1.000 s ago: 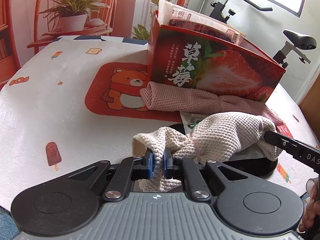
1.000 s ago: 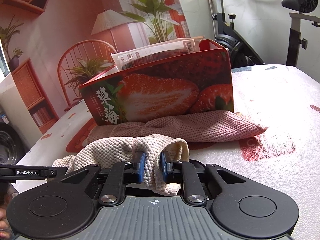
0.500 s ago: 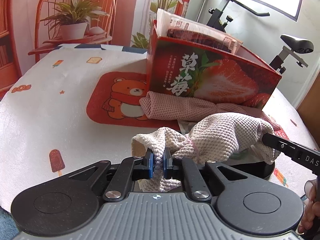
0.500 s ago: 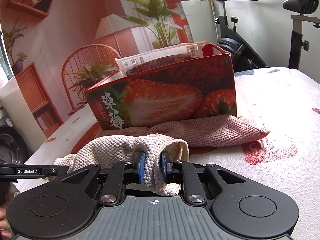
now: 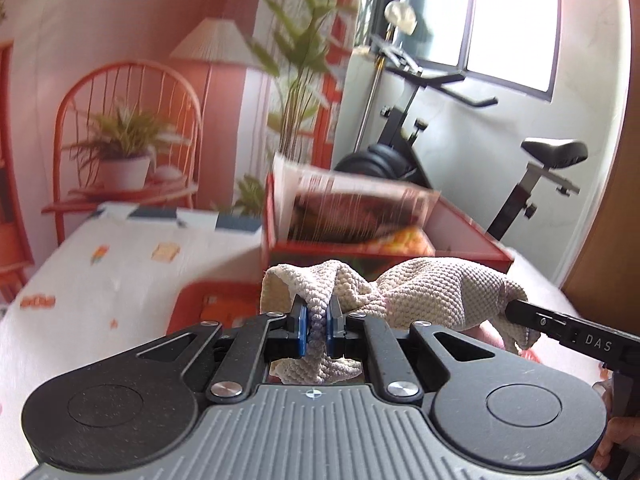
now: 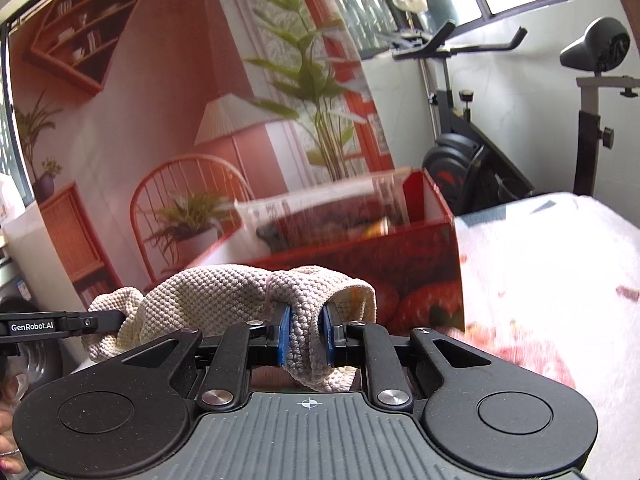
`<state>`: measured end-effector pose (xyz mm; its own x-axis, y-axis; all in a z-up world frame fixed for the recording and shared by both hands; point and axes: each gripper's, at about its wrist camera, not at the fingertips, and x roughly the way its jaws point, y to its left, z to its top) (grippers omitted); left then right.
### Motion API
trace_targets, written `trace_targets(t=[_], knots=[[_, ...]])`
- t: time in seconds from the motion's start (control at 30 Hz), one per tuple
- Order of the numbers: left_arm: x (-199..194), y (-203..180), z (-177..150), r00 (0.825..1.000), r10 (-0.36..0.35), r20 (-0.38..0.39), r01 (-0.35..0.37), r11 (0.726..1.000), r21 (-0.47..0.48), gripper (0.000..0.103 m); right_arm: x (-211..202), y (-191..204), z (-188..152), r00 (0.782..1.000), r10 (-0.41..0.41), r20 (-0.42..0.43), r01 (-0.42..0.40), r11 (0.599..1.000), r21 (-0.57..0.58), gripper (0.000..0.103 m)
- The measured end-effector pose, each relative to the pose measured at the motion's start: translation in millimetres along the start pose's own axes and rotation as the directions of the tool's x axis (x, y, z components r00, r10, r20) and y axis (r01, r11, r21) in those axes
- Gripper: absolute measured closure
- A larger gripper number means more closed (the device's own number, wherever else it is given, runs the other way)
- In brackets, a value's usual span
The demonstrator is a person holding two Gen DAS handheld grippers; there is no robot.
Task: Organize soft objects
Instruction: 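Lift the beige knit towel up and carry it over the red box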
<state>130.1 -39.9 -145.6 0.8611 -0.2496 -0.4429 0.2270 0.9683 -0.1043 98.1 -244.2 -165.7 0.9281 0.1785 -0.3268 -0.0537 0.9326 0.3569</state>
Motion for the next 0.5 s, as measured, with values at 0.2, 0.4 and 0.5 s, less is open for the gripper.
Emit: trace_targets(t=[0.2, 0.4, 0.5], knots=[[28, -11, 54, 0.998, -0.054, 0.012, 0.055, 0.998, -0.042, 0.093, 13, -7, 51, 0.997, -0.023, 0.074, 0.024, 1.0, -0.013, 0.087], [75, -15, 88, 0.998, -0.05, -0.03, 0.048, 0.997, -0.063, 0.093, 46, -24, 90, 0.997, -0.043, 0.068, 0.041, 0.999, 0.025, 0.087], [104, -11, 90, 0.995, -0.044, -0.085, 0.037, 0.996, -0.084, 0.093, 71, -32, 98, 0.997, -0.065, 0.039, 0.064, 0.998, 0.027, 0.087]])
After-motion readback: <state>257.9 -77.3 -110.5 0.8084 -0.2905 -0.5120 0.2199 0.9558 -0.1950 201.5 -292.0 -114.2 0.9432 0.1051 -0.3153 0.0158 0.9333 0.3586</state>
